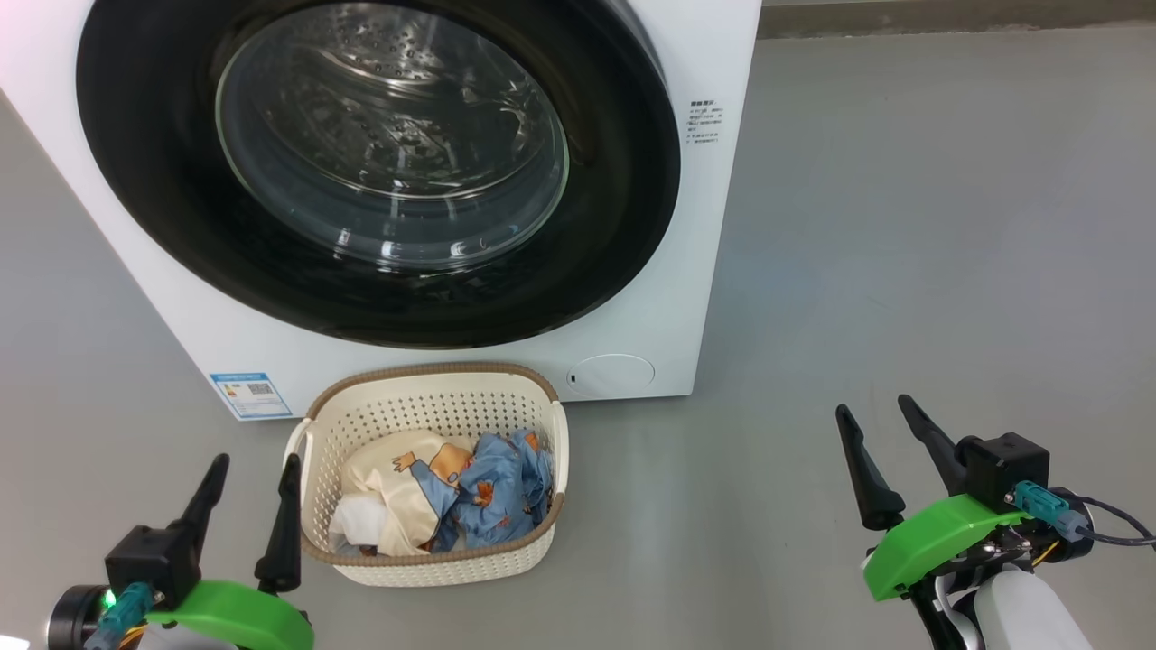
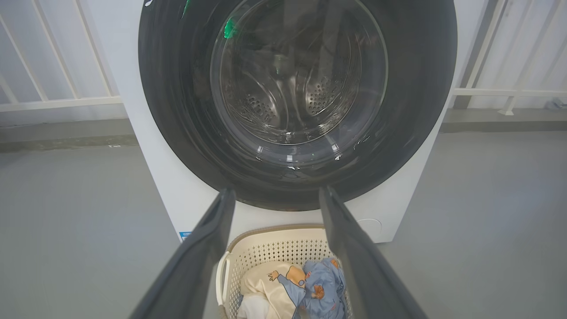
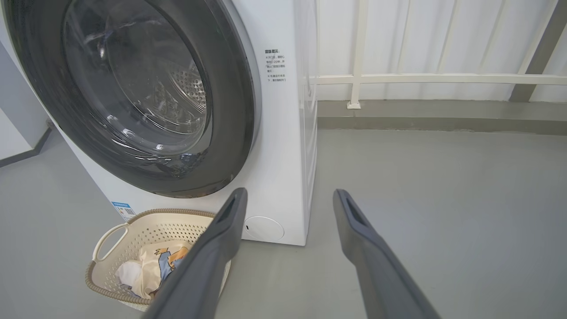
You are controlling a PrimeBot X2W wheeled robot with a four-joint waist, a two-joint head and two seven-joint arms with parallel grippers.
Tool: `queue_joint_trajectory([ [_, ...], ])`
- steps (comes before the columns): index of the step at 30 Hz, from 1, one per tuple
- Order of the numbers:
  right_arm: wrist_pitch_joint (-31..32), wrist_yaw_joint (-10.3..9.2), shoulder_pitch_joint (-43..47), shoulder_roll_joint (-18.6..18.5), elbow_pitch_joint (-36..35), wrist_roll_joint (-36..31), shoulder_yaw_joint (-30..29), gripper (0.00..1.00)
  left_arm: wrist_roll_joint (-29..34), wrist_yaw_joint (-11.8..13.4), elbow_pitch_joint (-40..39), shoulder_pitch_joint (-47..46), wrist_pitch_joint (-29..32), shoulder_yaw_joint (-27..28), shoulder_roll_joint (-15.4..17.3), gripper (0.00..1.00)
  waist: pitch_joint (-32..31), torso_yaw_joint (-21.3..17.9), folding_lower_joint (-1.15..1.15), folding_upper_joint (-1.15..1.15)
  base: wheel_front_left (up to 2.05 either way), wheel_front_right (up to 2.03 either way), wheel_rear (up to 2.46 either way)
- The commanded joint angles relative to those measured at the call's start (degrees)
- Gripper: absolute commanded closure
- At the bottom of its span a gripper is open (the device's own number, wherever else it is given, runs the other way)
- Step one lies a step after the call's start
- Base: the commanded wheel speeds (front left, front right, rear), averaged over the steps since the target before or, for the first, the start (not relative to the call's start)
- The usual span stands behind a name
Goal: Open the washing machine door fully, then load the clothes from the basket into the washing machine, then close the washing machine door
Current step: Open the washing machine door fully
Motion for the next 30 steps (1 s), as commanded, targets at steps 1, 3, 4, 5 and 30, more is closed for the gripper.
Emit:
queue_joint_trajectory([
  [1, -0.6, 0.08, -2.3, 0.1, -1.2, -0.7, 1.3, 0.00, -0.2, -0.1, -1.8, -2.2, -0.4, 1.8, 1.1, 0.00, 0.0, 0.0, 0.00, 0.00, 0.00, 0.00, 0.00],
  [3, -0.7, 0.08, -2.3, 0.1, -1.2, -0.7, 1.3, 0.00, -0.1, -0.1, -1.9, -2.1, -0.4, 1.7, 1.1, 0.00, 0.0, 0.0, 0.00, 0.00, 0.00, 0.00, 0.00],
  [4, -0.7, 0.08, -2.3, 0.1, -1.2, -0.8, 1.3, 0.00, -0.1, -0.1, -2.0, -2.0, -0.4, 1.7, 1.1, 0.00, 0.0, 0.0, 0.00, 0.00, 0.00, 0.00, 0.00],
  [5, -0.7, 0.08, -2.3, 0.2, -1.2, -0.8, 1.2, 0.00, -0.1, -0.1, -2.0, -2.0, -0.4, 1.7, 1.2, 0.00, 0.0, 0.0, 0.00, 0.00, 0.00, 0.00, 0.00],
  [30, -0.9, 0.08, -2.5, 0.2, -1.6, -1.0, 1.1, 0.00, -0.2, -0.1, -2.2, -1.4, -0.4, 1.5, 0.7, 0.00, 0.6, 0.5, 0.00, 0.00, 0.00, 0.00, 0.00],
])
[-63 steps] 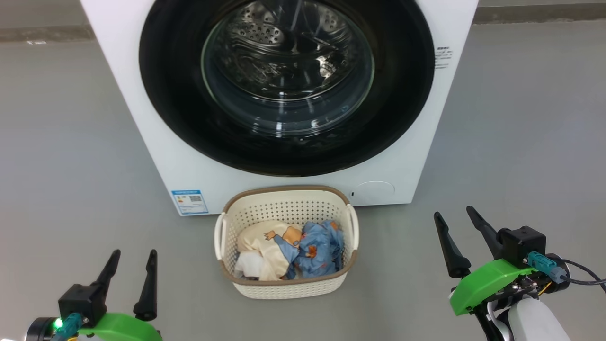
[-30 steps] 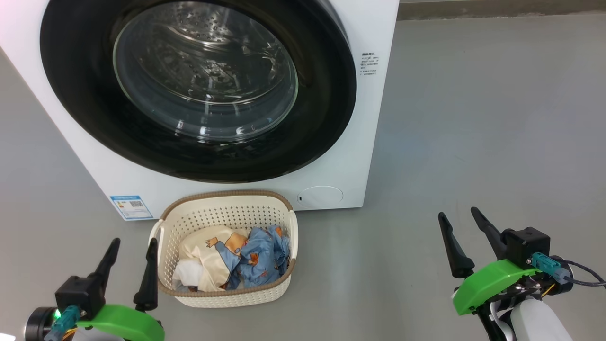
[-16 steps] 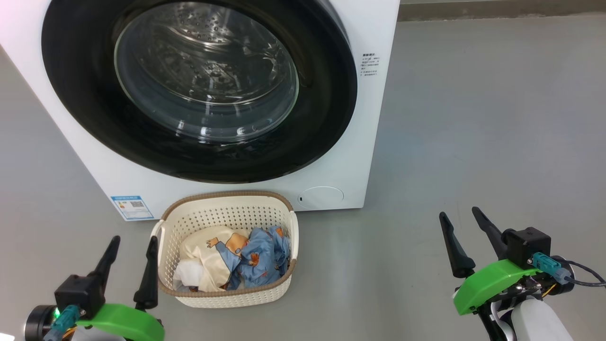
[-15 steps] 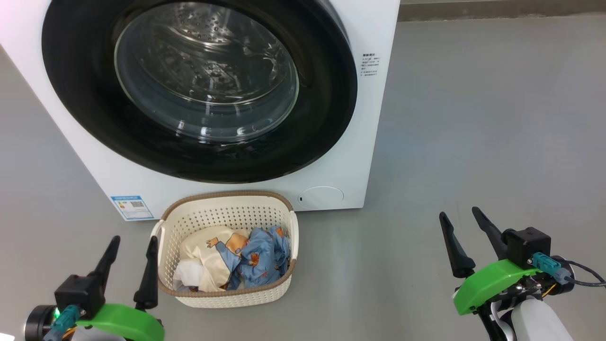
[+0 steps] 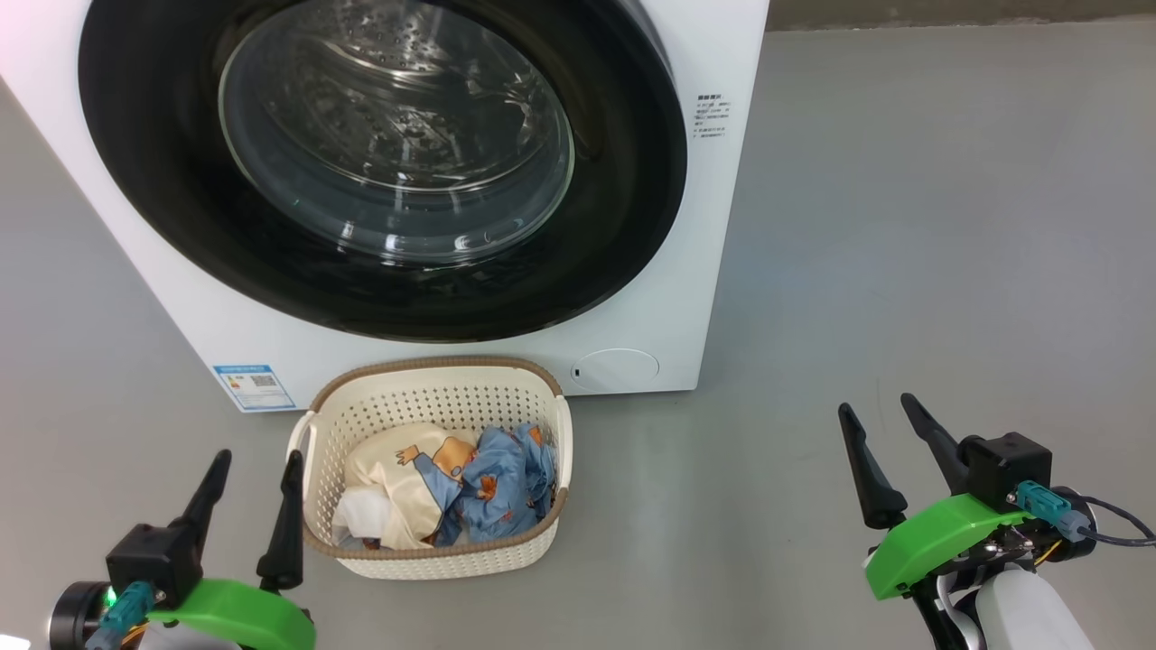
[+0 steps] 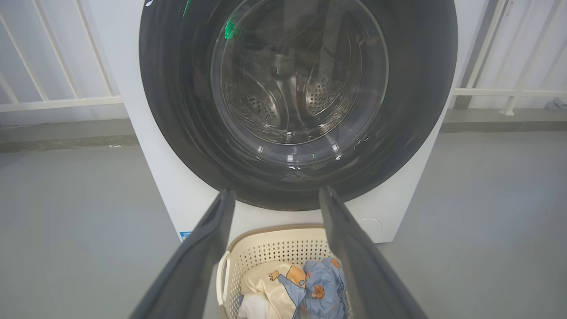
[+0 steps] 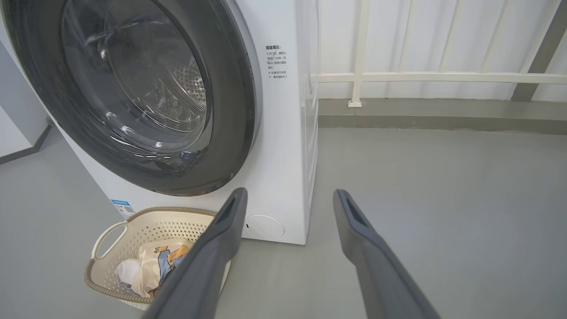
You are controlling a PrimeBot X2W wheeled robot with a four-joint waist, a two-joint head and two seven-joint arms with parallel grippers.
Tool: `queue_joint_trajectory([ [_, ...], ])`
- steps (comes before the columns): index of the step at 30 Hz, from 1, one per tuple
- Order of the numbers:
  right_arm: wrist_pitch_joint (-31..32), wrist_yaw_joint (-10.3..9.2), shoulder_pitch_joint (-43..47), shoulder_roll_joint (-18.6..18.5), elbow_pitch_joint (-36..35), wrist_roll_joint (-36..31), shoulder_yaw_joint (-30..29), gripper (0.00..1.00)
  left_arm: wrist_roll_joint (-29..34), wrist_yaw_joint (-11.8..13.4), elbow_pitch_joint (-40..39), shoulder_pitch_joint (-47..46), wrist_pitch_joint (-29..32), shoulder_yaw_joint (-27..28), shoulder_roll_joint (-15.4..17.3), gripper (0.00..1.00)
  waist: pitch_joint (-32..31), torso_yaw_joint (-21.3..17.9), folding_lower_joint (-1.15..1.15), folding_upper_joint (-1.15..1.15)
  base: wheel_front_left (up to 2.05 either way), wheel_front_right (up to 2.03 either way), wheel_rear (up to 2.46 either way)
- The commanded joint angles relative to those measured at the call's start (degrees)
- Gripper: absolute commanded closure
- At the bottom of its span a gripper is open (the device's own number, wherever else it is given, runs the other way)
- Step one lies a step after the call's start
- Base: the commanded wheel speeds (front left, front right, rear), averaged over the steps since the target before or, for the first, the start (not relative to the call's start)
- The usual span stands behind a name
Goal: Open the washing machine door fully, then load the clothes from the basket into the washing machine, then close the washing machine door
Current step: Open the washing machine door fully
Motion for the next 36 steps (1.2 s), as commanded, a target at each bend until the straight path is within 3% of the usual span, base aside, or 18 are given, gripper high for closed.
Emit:
queue_joint_trajectory([
  [1, -0.8, 0.08, -2.5, 0.1, -1.7, -0.5, 1.4, 0.00, -0.2, -0.1, -1.4, -1.5, -0.4, 1.6, 0.7, 0.00, 0.0, 0.1, 0.00, 0.00, 0.00, 0.00, 0.00],
  [13, -1.9, 0.08, -6.6, 0.6, -4.3, 4.2, -1.1, 0.00, -0.4, -0.1, -1.5, -0.7, -0.4, 0.3, 0.5, 0.00, 0.7, 0.9, 0.00, 0.00, 0.00, 0.00, 0.00],
  [18, -0.7, 0.08, -11.2, 1.3, -4.5, 11.6, -4.4, 0.00, -0.4, -0.1, -1.3, -0.5, -0.4, -0.4, 0.2, 0.00, 0.9, 1.4, 0.00, 0.00, 0.00, 0.00, 0.00],
  [23, 2.4, 0.08, -16.7, 2.3, -2.9, 23.3, -10.0, 0.00, -0.5, -0.1, -1.3, -0.8, -0.4, -0.9, 0.0, 0.00, 1.4, 2.1, 0.00, 0.00, 0.00, 0.00, 0.00],
  [24, 3.2, 0.08, -17.9, 2.4, -2.3, 25.8, -11.3, 0.09, -0.6, -0.1, -1.3, -0.9, -0.4, -1.0, 0.0, 0.00, 1.5, 2.3, 0.00, 0.00, 0.00, 0.00, 0.00],
  [25, 4.0, 0.08, -19.2, 2.5, -1.6, 28.3, -12.8, 0.51, -0.6, -0.1, -1.3, -1.0, -0.4, -1.1, 0.0, 0.00, 1.8, 2.5, 0.00, 0.00, 0.00, 0.00, 0.00],
  [26, 4.0, 0.08, -19.2, 2.5, -1.6, 28.3, -12.8, 0.51, -0.6, -0.1, -1.3, -1.0, -0.4, -1.1, 0.0, 0.00, 1.8, 2.5, 0.00, 0.00, 0.00, 0.00, 0.00],
  [27, 4.7, 0.08, -20.3, 2.5, -0.7, 30.5, -14.2, 0.62, -0.7, -0.1, -1.3, -1.1, -0.4, -1.2, 0.1, 0.00, 2.0, 2.7, 0.00, 0.00, 0.00, 0.00, 0.00],
  [28, 5.5, 0.08, -21.5, 2.5, 0.3, 32.6, -15.6, 1.00, -0.7, -0.1, -1.2, -1.2, -0.4, -1.3, 0.1, 0.00, 2.2, 2.9, 0.00, 0.00, 0.00, 0.00, 0.00],
  [36, 9.5, 0.08, -30.9, 2.6, 12.2, 47.8, -23.1, 1.00, -1.0, -0.1, -1.1, -2.5, -0.4, -2.3, -0.1, 0.00, 4.5, 4.7, 0.00, 0.00, 0.00, 0.00, 0.00],
])
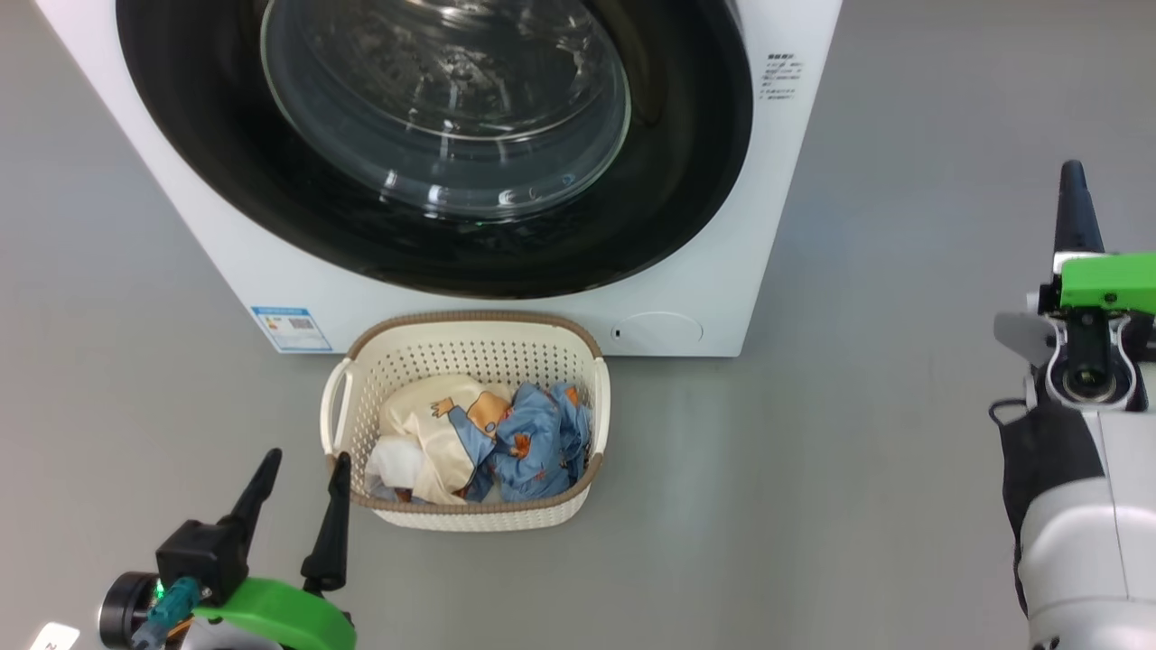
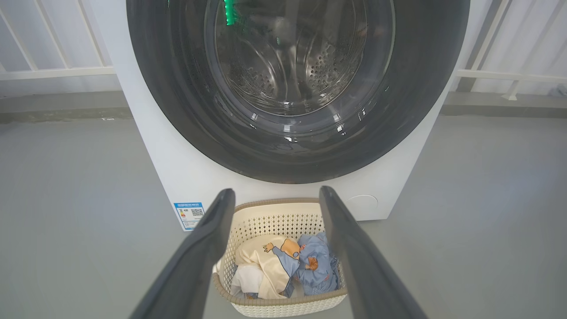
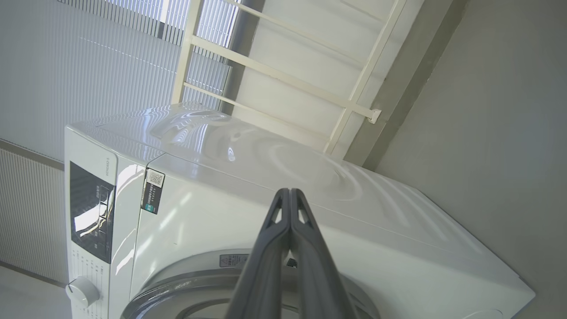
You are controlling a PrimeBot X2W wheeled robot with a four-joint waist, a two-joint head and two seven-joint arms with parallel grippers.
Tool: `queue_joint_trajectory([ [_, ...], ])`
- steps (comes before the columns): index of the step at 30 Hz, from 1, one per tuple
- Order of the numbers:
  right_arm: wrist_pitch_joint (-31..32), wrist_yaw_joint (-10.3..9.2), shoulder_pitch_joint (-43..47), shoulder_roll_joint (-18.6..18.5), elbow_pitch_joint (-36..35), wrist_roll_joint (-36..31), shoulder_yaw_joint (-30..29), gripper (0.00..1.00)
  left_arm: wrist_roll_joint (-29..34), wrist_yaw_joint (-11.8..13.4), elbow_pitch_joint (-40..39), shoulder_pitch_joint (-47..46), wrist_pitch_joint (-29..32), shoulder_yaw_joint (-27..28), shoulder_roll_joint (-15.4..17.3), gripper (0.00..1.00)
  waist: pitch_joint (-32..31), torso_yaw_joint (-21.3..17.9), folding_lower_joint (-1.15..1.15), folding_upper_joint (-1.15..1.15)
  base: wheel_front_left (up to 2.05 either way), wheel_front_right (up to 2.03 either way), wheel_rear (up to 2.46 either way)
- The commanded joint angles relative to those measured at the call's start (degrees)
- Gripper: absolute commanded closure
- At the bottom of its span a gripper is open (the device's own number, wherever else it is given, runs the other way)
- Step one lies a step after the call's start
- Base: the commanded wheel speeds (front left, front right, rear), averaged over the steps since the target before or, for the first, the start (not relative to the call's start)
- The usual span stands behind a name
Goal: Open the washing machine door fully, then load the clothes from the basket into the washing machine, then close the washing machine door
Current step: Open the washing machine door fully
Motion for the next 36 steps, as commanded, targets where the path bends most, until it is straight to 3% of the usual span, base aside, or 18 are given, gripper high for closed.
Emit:
queue_joint_trajectory([
  [1, 0.7, 0.09, -3.5, 0.6, 0.0, 1.6, 0.7, 1.00, -0.5, -0.1, -1.2, -2.6, -0.4, 1.5, 1.0, 0.00, 1.1, 0.8, 0.00, 0.00, 0.00, 0.00, 0.00],
  [9, 5.3, 0.09, -15.2, 0.6, 10.7, 6.2, -4.1, 1.00, -1.0, -0.1, -1.2, -4.9, -0.4, 0.3, 0.7, 0.00, 4.8, 2.6, 0.00, 0.00, 0.00, 0.00, 0.00],
  [25, 16.3, 0.09, -37.3, -2.0, 27.7, 0.8, -6.3, 1.00, -2.5, -0.1, -1.1, -9.6, -0.4, -2.5, -0.8, 0.00, 13.2, 6.2, 0.00, 0.00, 0.00, 0.00, 0.00],
  [36, 18.0, 0.09, -41.8, -3.4, 30.6, -2.8, -5.4, 1.00, -2.9, -0.1, -1.0, -10.5, -0.4, -2.9, -1.3, 0.00, 15.1, 7.3, 0.00, 0.00, 0.00, 0.00, 0.00],
])
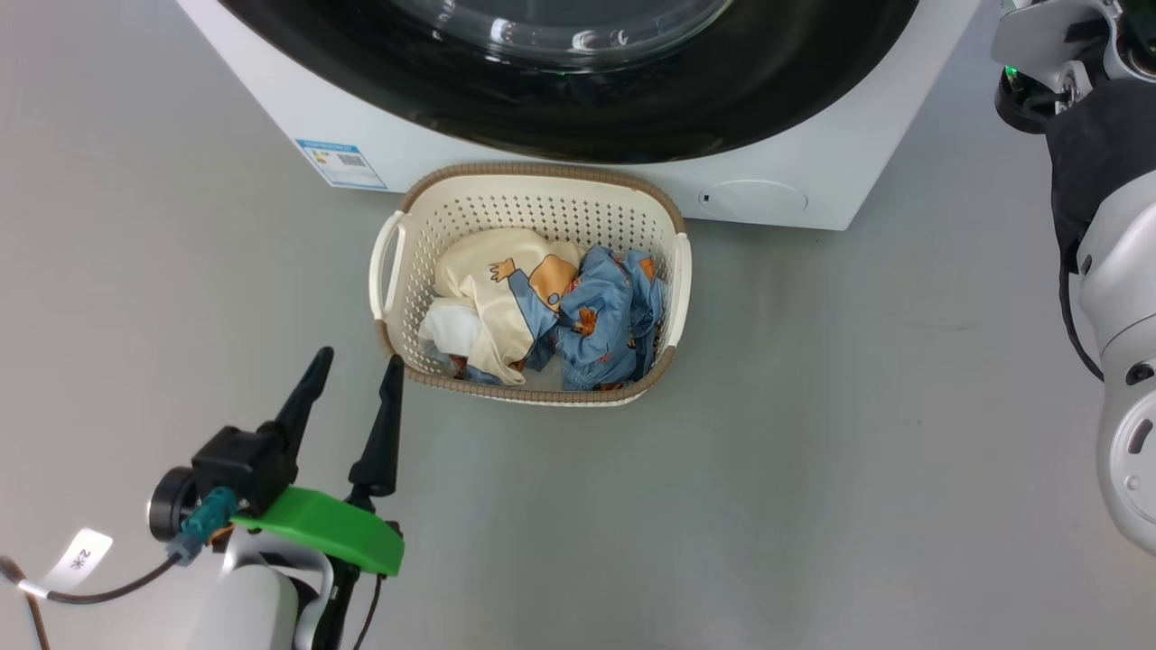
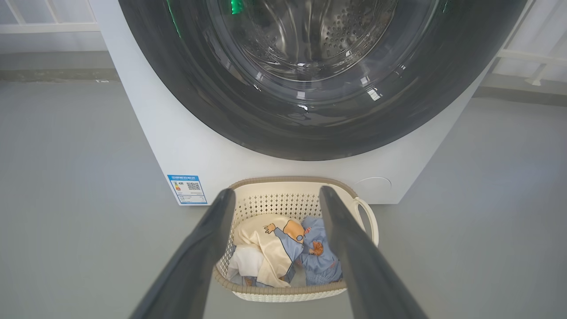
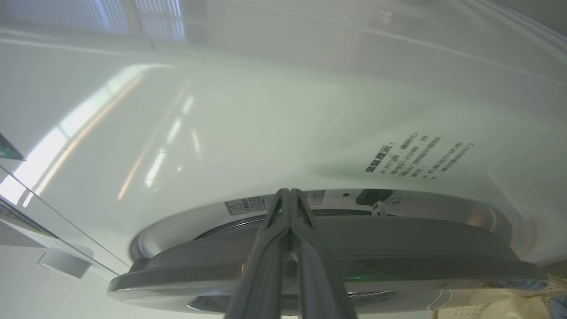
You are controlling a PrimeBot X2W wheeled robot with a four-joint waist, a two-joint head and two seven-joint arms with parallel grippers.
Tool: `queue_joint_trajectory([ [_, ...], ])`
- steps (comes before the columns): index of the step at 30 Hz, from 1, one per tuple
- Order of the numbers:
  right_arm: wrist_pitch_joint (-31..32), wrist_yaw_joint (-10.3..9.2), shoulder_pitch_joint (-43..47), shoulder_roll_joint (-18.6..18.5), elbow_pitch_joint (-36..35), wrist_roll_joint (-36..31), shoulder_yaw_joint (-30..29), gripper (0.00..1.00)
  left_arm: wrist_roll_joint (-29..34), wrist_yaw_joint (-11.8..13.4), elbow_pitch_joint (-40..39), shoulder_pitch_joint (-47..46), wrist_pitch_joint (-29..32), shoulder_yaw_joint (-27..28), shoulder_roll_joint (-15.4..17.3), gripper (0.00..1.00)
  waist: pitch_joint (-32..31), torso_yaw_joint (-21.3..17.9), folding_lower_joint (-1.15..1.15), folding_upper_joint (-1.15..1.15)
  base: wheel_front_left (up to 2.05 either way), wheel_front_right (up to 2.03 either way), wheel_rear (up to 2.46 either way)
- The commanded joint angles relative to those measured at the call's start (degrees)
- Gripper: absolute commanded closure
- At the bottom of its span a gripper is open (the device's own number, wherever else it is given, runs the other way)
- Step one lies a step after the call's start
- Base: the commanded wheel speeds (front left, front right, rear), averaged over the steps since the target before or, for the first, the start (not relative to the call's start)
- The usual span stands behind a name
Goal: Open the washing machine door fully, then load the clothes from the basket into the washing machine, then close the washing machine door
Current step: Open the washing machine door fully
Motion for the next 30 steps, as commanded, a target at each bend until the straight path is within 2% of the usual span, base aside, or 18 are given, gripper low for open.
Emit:
queue_joint_trajectory([
  [1, 0.5, 0.09, -2.6, 0.9, -1.0, -0.5, 0.5, 1.00, -0.5, -0.1, -1.1, -1.2, -0.4, 1.7, 1.0, 0.00, 0.3, 0.2, 0.00, 0.00, 0.00, 0.00, 0.00],
  [30, 3.0, 0.09, -7.7, -0.5, 2.4, -6.0, 0.6, 1.00, -2.1, -0.1, -0.8, -3.3, -0.4, 0.7, 0.6, 0.00, 4.5, 1.6, 0.00, 0.00, 0.00, 0.00, 0.00],
])
